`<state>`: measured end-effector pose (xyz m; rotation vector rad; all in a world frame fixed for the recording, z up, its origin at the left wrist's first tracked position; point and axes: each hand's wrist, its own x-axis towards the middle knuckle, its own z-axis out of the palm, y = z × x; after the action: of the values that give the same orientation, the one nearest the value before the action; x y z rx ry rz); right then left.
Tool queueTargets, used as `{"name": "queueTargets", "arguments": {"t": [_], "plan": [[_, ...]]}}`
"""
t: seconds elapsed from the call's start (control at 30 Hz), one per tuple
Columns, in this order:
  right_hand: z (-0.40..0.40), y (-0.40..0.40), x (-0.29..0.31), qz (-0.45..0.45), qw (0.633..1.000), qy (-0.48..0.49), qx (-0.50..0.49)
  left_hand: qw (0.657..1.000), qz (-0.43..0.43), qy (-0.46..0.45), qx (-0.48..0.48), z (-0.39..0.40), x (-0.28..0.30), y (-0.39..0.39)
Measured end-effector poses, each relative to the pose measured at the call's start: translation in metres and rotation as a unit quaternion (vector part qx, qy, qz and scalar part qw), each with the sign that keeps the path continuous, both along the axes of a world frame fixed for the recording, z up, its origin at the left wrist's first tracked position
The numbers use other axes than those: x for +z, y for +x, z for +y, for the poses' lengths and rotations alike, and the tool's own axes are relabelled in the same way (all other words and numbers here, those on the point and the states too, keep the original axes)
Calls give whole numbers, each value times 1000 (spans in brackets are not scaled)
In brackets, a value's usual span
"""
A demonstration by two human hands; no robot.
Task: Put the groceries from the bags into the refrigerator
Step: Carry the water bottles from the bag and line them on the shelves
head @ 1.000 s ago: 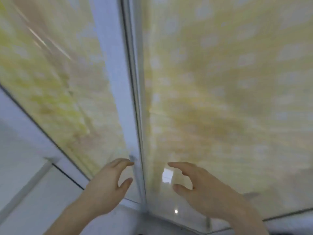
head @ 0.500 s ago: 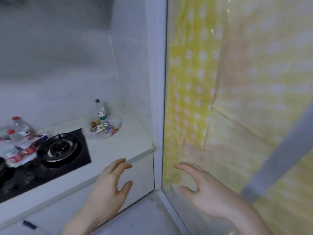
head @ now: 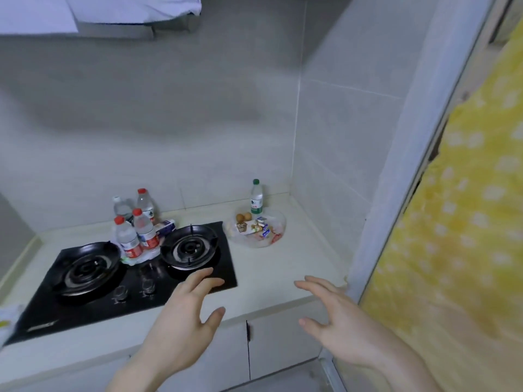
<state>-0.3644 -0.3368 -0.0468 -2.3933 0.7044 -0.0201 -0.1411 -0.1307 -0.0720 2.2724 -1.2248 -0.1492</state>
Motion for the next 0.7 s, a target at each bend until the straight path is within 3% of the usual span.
{"name": "queueTargets", "arguments": {"t": [0.37,0.7], "plan": [[-39,133,-16,25,997,1,75,994,6,26,107,22,-16,108],[-154,257,-48,18,995,39,90,984,2,34,175,-33,-15,198]]}}
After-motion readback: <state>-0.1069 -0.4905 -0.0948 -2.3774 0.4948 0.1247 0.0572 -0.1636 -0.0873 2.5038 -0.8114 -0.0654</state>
